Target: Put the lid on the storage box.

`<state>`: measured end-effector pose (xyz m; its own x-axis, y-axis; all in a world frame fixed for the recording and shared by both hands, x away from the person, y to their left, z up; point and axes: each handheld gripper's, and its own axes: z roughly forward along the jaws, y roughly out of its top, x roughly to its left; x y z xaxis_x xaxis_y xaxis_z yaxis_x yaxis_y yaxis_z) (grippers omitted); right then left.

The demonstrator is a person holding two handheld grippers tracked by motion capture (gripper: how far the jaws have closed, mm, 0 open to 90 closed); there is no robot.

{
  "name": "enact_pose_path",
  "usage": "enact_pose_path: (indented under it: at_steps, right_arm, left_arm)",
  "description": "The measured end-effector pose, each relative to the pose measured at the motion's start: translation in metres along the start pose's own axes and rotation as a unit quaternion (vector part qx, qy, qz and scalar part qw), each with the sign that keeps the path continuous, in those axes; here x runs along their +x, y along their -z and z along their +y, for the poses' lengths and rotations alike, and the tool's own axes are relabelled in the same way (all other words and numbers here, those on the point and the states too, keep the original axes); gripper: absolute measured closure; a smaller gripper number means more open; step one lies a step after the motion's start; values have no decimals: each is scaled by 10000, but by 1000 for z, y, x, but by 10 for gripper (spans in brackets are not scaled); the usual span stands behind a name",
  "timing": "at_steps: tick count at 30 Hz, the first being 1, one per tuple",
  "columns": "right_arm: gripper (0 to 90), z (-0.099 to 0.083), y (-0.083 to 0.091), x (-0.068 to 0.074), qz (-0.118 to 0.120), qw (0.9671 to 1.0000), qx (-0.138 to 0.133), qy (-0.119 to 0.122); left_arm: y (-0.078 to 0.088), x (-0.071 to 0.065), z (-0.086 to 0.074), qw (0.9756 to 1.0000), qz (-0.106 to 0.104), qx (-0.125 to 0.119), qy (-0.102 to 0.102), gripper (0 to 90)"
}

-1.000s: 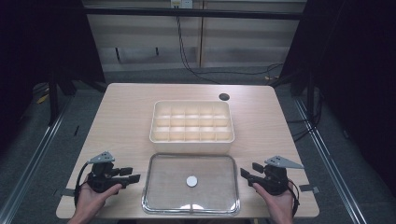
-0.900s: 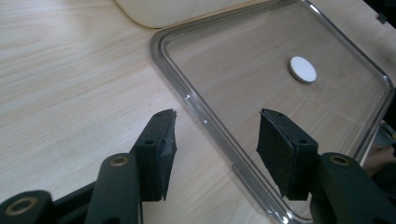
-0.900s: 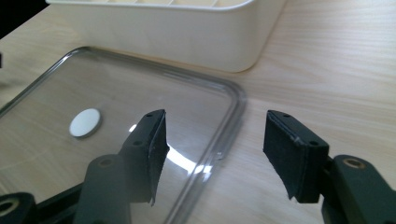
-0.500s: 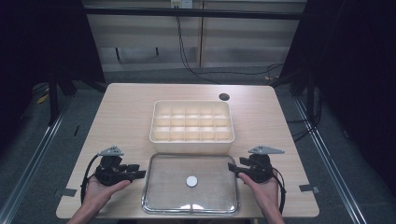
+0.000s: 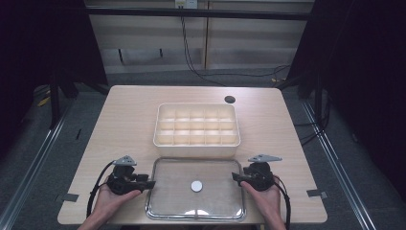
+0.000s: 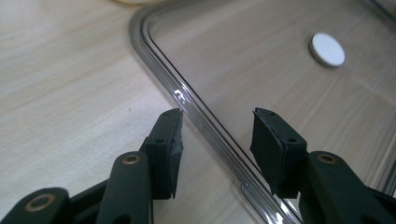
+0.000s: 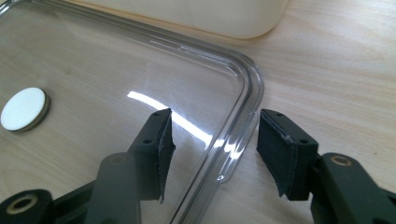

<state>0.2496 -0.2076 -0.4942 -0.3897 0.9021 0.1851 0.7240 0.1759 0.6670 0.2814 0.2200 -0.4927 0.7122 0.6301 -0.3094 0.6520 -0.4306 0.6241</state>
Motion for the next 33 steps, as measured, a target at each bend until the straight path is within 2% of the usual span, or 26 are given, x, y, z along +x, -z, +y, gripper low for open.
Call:
enact_pose_path:
  at_steps: [4, 9, 11, 19, 20, 21, 24, 25, 28, 30, 31, 32, 33]
  right_arm:
    - [449, -1, -1, 1, -162, 9999, 26, 31]
    - [430, -2, -1, -1, -113, 9999, 27, -1]
    - [426, -3, -1, -1, -99, 9999, -20, -124]
    - [433, -4, -2, -3, 97, 9994, -138, -304]
    - [437, -4, -2, -4, 150, 9988, -172, -443]
    - [437, -4, -2, -4, 150, 9988, -172, -443]
    - [458, -5, -2, -8, 300, 9963, -239, -770]
    - [488, -6, -1, -12, 419, 9934, -285, -1028]
    - [531, -9, 0, -19, 606, 9870, -355, -1444]
    - [535, -9, 1, -21, 705, 9837, -416, -1601]
    - [535, -9, 1, -21, 705, 9837, -416, -1601]
    - [540, -10, 2, -22, 761, 9812, -446, -1718]
    - [541, -10, 2, -22, 789, 9801, -474, -1757]
  left_arm:
    - [-1, -1, 0, 10000, 10, -21, -20, 529]
    - [-1, -3, 0, 10000, -30, -3, -64, 527]
    - [-2, -4, -1, 9999, -62, 11, -121, 537]
    - [-2, -5, -1, 9998, -47, 48, -172, 583]
    - [-2, -6, -1, 9998, -21, 56, -187, 596]
    - [-1, -5, -1, 9998, -21, 73, -204, 596]
    - [-1, -5, -1, 9998, 22, 76, -182, 631]
    - [-1, -5, -1, 9997, 35, 93, -206, 639]
    - [-1, -6, -1, 9997, 80, 70, -225, 646]
    - [-1, -6, -1, 9997, 68, 92, -229, 649]
    - [-1, -6, -1, 9997, 68, 92, -229, 648]
    - [0, -7, -2, 9997, 72, 90, -236, 648]
    - [-1, -7, -2, 9997, 76, 82, -231, 648]
